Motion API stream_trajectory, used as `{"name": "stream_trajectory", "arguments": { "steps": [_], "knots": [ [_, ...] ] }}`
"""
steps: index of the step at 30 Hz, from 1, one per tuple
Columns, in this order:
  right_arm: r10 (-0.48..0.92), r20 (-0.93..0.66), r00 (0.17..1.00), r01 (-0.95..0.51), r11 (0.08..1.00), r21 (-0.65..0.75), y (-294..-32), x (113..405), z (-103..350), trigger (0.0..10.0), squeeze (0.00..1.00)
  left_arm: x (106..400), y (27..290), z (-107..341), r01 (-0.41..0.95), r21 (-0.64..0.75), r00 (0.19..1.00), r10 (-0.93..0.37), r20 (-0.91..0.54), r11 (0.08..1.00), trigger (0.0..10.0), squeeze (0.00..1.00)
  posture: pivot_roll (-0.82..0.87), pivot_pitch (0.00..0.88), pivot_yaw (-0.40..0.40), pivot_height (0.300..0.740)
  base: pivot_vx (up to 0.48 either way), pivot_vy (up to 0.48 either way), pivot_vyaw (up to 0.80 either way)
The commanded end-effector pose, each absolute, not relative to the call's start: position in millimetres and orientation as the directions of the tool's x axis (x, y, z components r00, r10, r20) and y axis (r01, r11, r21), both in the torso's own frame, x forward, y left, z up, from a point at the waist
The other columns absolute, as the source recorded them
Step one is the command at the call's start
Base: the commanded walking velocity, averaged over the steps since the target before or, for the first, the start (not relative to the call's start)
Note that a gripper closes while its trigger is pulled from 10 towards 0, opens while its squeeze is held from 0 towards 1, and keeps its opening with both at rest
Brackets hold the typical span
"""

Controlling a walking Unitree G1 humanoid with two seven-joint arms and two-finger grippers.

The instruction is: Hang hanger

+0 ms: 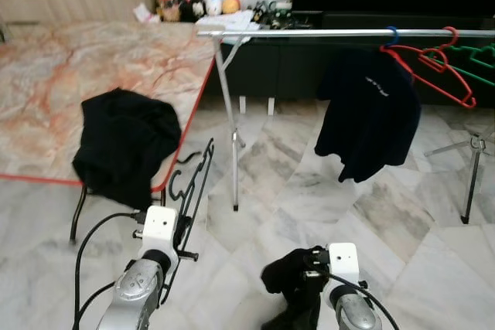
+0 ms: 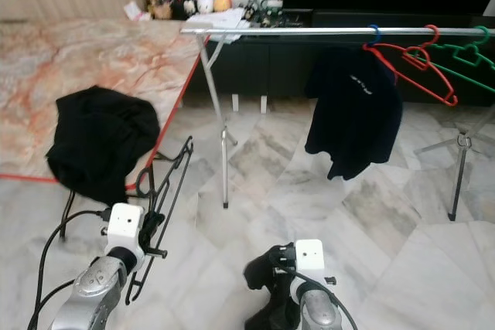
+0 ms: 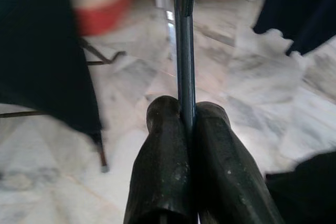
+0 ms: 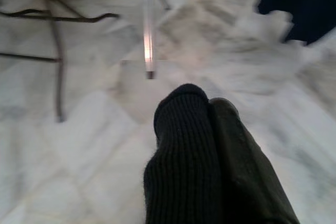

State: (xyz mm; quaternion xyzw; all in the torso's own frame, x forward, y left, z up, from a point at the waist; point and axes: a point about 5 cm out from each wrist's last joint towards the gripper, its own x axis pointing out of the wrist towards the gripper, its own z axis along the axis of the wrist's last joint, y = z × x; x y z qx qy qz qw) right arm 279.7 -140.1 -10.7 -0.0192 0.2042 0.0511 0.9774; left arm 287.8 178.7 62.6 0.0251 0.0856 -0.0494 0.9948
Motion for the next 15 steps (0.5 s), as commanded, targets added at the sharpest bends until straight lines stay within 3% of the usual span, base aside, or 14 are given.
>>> {"name": "stream_trajectory", "arguments": {
  "steps": [1,15],
  "knots": [
    [0.082,-0.385,0.919,-0.098,0.995,-0.021,-144.2,282.0,-7.7,10.0,0.00,287.1,176.6,63.2,0.103,0.031,0.982,-0.097,-0.163,0.994,10.0,0.00,0.06,0.089,0.061,0.740,0.000,0.000,0.00],
    [0.075,-0.384,0.920,-0.092,0.996,-0.024,-144.7,282.1,-7.6,10.0,0.00,285.9,173.9,64.9,0.115,0.030,0.981,-0.109,-0.158,0.993,10.0,0.00,0.06,0.089,0.061,0.740,0.000,0.000,0.00]
  ]
}}
